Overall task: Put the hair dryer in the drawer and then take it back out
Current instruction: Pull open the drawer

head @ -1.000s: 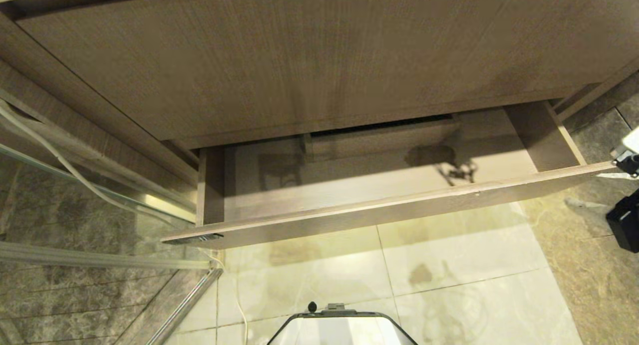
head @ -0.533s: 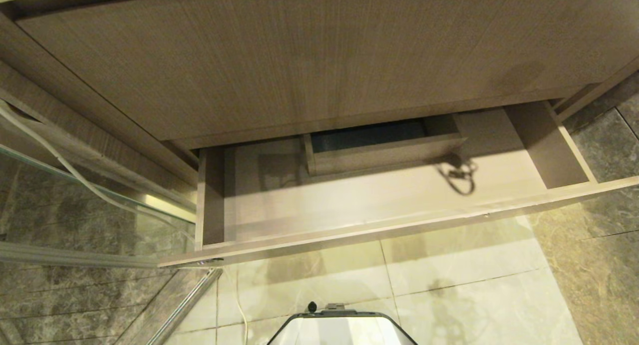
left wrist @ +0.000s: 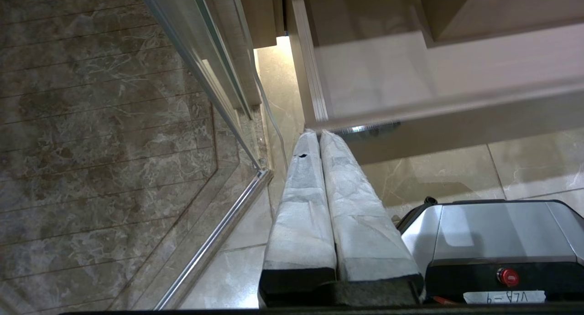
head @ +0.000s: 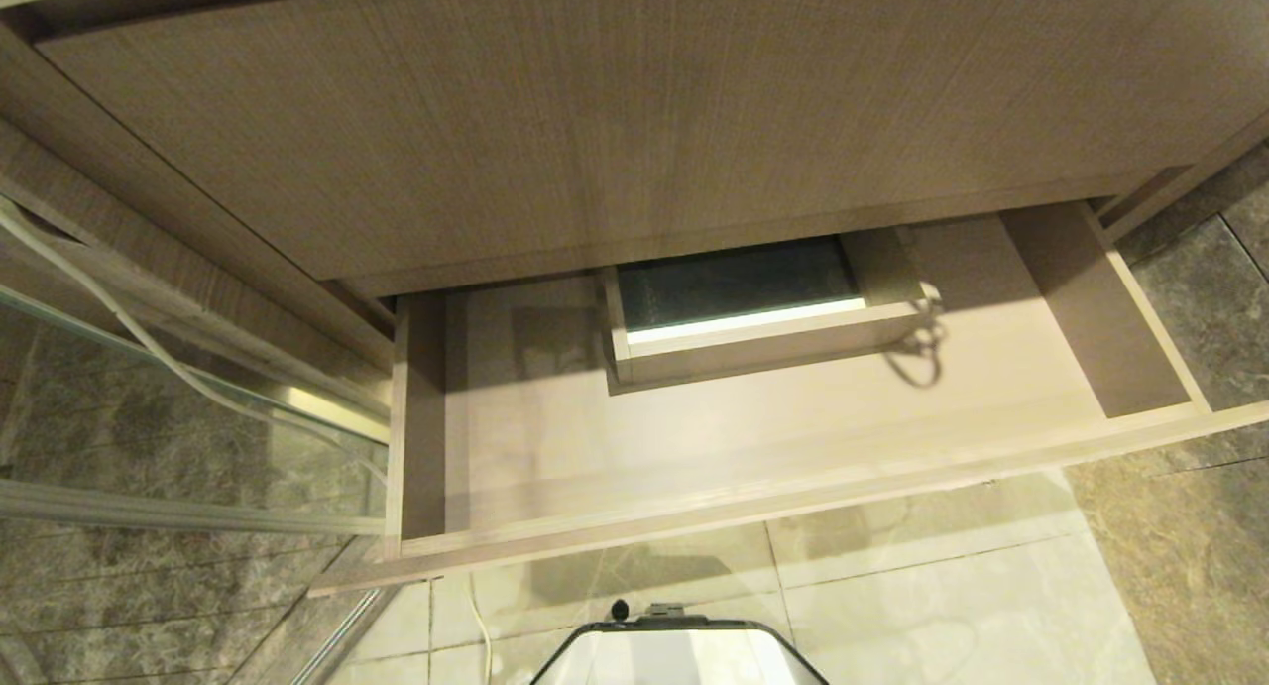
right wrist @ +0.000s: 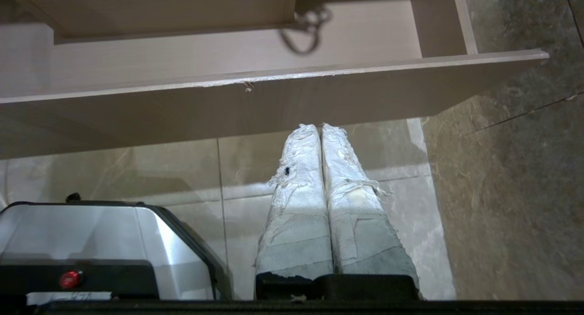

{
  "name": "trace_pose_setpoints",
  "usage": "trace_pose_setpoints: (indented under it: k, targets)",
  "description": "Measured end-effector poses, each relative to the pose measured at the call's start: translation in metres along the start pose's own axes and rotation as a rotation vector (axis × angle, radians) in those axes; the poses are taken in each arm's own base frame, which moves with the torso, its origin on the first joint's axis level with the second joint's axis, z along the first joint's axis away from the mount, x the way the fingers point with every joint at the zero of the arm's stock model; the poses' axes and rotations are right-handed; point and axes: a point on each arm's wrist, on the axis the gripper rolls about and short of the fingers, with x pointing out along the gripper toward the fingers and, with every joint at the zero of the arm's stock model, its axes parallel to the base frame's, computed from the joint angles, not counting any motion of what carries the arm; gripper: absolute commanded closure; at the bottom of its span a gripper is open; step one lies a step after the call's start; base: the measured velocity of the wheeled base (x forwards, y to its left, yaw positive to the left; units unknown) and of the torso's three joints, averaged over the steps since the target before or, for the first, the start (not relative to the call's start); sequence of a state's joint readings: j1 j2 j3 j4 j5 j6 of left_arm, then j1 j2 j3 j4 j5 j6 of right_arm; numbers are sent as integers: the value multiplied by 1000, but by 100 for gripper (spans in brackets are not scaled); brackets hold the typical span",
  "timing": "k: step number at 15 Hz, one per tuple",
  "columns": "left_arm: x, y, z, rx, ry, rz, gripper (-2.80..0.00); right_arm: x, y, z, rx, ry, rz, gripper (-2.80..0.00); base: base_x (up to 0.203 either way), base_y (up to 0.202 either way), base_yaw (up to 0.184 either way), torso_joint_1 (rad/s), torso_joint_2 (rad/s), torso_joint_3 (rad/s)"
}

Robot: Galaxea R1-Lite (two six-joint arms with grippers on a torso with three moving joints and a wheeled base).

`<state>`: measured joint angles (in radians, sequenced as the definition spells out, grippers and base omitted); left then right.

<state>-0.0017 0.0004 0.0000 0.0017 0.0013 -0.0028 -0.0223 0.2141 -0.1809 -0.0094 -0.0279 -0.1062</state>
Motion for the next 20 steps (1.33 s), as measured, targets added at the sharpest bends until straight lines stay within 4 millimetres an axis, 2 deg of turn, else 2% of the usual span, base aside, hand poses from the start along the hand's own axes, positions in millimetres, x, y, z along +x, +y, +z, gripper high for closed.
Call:
trace_pose_setpoints:
  k: [2,3,6,13,20]
  targets:
    - [0,0,0,1,0,0,0,-5,1,-28,-12,-64,-9,0,0,0,0,0,0,0]
    - [0,0,0,0,0,0,0,-6,1,-32,-16,-123,-19,0,0,0,0,0,0,0]
    - [0,0,0,0,0,0,0,-8,0,-38,-13,-178,39,0,0,0,0,0,0,0]
    - [0,0,0,0,0,0,0,-9,2,-44,-25,-165,205,0,0,0,0,0,0,0]
    - [0,0,0,0,0,0,0,-8,3,-51,40,-92,217,0,0,0,0,0,0,0]
